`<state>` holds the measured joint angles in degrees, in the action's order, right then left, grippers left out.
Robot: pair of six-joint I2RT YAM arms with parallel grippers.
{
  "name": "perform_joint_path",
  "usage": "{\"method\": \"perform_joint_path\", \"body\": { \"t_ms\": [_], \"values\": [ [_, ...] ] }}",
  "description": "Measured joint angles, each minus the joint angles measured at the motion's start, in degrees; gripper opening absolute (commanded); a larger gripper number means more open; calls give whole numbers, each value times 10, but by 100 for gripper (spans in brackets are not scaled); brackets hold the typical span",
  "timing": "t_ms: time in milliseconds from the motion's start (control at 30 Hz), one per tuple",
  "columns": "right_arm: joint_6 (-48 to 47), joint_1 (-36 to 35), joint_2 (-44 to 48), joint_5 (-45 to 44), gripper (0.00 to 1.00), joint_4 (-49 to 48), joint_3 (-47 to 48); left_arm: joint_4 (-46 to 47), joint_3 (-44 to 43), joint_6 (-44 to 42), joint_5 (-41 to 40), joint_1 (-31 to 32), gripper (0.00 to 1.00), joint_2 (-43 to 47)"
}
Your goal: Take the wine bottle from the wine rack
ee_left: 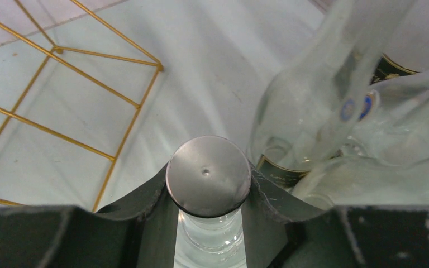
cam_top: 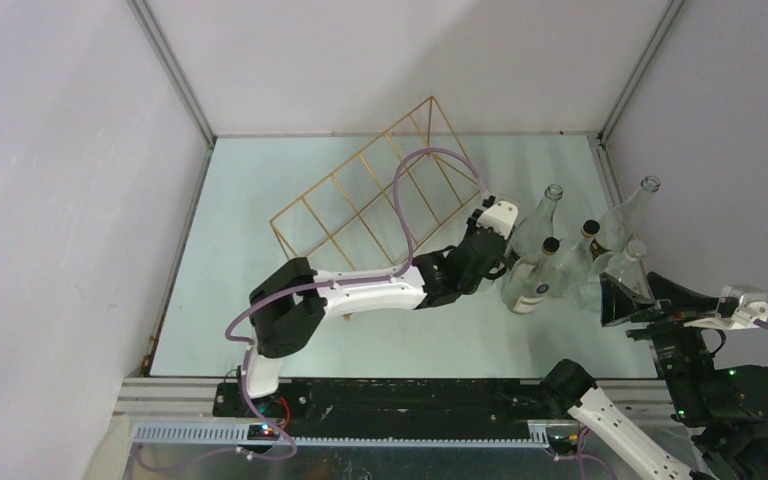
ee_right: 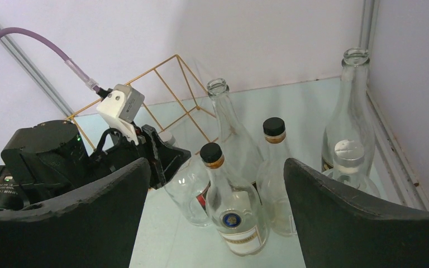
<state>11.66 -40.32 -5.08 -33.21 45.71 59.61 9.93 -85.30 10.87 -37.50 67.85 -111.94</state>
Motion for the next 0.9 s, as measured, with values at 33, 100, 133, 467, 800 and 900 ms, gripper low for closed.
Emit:
{"method": "perform_joint_path", "body": {
  "t_ms": [33,100,133,467,800,900],
  "values": [
    [1,0,0,0,92,0,-1,0,-4,3,1,4,0,-3],
    [3,0,0,0,92,0,-2,0,-10,10,3,11,0,-8],
    [4,-1,0,0,92,0,-2,-1,-14,12,4,14,0,-11],
    [9,-1,0,0,92,0,-2,0,-25,17,2,26,41,-21],
    [10,-1,0,0,92,0,-3,39,-42,22,-1,29,78,-20],
    [13,-1,0,0,92,0,-6,44,-42,21,-8,29,82,-18]
  ]
}}
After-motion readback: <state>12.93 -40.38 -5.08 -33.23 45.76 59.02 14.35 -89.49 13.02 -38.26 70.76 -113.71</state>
